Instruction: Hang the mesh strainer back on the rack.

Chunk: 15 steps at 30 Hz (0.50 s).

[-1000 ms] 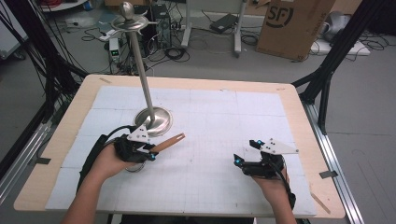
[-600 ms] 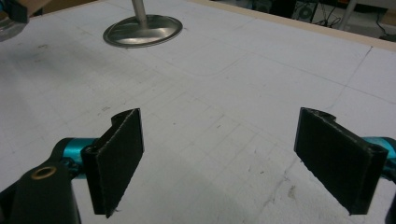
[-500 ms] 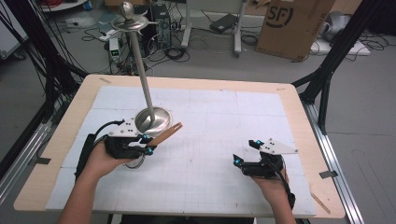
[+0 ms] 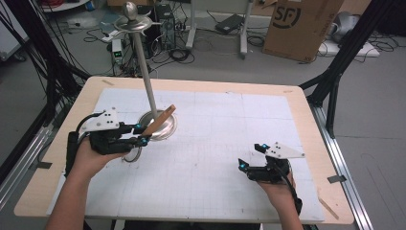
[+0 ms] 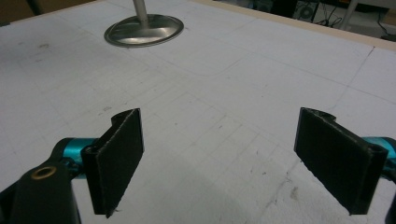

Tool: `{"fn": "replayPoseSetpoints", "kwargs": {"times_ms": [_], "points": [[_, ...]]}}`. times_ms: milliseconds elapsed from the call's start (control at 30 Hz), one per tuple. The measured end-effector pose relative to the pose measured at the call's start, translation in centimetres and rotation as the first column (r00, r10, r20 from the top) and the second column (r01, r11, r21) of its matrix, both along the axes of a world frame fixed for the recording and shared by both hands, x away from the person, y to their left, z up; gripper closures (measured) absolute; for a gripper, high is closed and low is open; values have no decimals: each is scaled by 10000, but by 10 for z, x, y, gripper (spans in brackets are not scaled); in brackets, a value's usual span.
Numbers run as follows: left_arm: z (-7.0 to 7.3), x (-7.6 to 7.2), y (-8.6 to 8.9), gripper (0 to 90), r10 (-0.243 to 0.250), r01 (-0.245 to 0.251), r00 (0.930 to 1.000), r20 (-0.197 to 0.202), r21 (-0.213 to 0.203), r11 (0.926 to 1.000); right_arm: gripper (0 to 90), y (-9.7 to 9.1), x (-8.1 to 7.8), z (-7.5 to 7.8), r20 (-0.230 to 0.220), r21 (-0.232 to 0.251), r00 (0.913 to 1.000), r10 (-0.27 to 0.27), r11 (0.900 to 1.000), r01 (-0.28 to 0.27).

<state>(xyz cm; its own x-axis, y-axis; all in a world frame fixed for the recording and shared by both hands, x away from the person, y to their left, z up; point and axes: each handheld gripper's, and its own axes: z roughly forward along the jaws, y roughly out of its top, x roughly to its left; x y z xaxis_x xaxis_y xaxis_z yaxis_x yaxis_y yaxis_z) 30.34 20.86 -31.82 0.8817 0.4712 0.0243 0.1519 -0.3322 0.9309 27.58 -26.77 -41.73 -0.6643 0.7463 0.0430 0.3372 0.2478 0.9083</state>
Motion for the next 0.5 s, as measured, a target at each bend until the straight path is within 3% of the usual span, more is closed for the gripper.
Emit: {"fn": "replayPoseSetpoints", "kwargs": {"times_ms": [100, 500], "points": [[6, 0, 6, 689, -15, 18, 10000, 79, -431, 9991, 147, 0, 0, 0, 52, -6, 10000, 41, 10000, -41], [32, -1, 31, 689, 729, -684, 9952, 652, -679, 9953, 147, 0, 0, 1, 69, 32, 10000, 51, 10000, -51]]}}
